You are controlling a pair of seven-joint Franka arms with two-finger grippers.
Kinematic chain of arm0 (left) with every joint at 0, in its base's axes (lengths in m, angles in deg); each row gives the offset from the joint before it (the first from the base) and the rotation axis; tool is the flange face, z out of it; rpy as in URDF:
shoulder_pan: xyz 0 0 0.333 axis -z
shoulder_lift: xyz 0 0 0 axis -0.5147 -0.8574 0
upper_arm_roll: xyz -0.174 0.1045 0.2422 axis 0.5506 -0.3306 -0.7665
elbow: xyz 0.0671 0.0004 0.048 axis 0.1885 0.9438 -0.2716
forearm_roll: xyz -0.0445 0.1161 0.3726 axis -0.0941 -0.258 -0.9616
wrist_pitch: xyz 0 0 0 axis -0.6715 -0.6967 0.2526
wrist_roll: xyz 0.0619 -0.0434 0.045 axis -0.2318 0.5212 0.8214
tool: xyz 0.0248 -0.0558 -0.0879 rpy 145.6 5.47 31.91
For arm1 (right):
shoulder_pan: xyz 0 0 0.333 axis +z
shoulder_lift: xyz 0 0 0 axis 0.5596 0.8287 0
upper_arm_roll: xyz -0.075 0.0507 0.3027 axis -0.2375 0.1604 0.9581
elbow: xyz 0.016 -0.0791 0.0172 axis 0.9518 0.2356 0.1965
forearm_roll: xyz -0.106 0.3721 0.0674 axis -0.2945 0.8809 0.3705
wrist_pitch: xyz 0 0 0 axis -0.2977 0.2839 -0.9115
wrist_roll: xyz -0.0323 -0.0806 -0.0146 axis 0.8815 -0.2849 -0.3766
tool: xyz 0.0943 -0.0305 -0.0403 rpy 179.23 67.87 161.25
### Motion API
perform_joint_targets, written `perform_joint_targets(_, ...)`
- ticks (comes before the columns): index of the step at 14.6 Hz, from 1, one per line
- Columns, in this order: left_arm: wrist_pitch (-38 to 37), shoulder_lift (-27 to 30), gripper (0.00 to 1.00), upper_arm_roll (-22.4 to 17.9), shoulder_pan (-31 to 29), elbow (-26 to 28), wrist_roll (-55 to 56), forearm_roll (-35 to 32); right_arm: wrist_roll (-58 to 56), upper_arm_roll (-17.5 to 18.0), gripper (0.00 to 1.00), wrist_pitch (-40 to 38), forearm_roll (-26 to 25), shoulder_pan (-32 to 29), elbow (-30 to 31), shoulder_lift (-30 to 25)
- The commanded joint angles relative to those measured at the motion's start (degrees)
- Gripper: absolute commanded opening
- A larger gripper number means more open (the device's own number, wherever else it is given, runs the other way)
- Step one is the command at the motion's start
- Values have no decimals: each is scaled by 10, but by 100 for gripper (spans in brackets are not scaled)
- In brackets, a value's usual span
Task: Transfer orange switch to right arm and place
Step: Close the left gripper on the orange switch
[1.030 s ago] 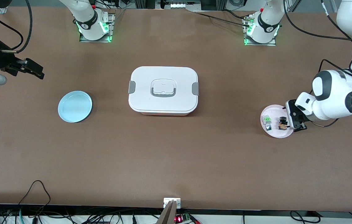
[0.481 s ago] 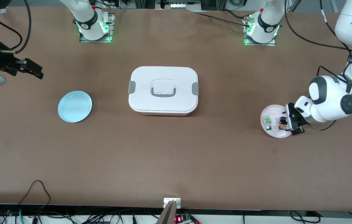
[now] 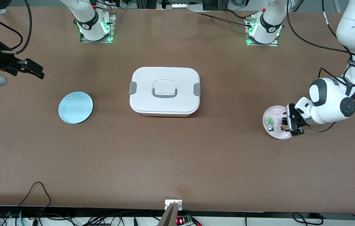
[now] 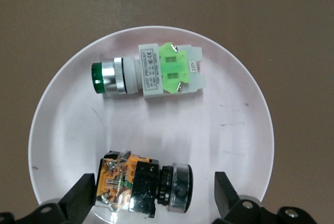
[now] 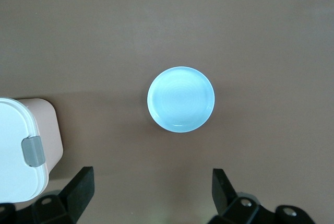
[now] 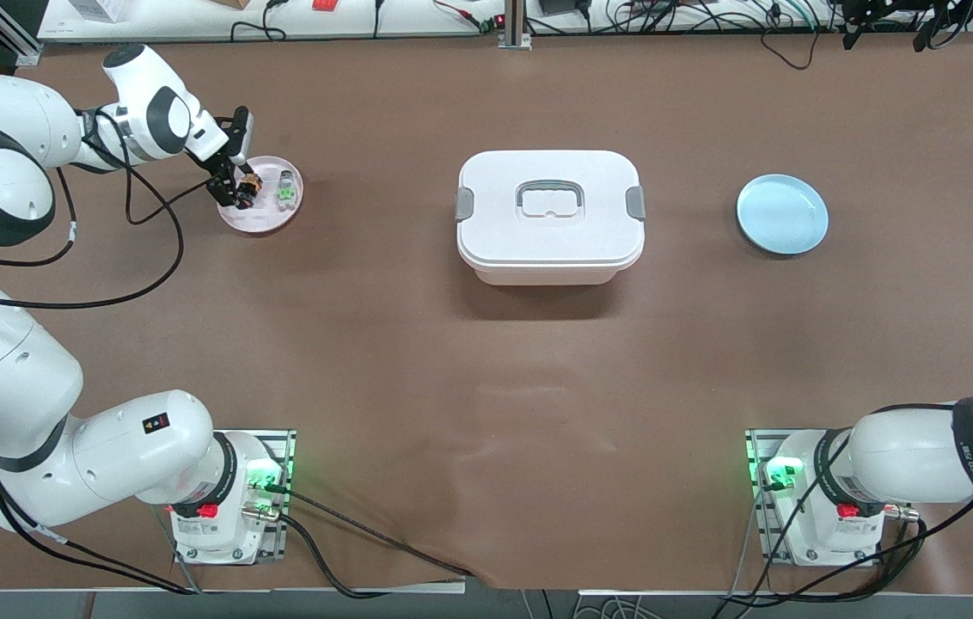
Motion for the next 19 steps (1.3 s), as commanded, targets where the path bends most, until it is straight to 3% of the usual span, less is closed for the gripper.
perform_joint_targets(1, 9, -2, 100, 3, -6, 1, -13, -8, -13, 1, 100, -4, 7, -6, 5, -6)
perform_joint_targets(3, 12, -5, 100, 2, -6, 1, -13, -7, -13, 1, 100, -4, 7, -6, 5, -7)
perform_joint_targets(4, 21, -7, 95, 2, -6, 1, -13, -7, -13, 1, 100, -4, 7, -6, 5, -7)
perform_joint_targets(5, 25, -9, 83, 1, -6, 1, -13, -8, -13, 1, 100, -6, 7, -6, 5, -8)
perform_joint_targets(7, 25, -9, 47, 0, -6, 1, -14, -8, -13, 1, 100, -7, 7, -6, 8, -9)
perform_joint_targets(9, 24, -7, 0, 0, -6, 1, -32, -8, -13, 1, 100, -7, 28, -6, 12, -8)
perform_joint_targets(14, 1, 17, 0, 6, -7, -1, -50, 2, -13, -1, 100, -19, 116, -6, 25, -9)
perform_joint_targets(16, -55, 33, 0, 18, -8, -8, -43, 76, -13, -7, 100, -29, 194, -8, 25, -5)
perform_joint_targets(19, -82, 54, 0, 61, -8, -10, -42, 170, -12, -12, 100, -35, 314, -8, 32, 2)
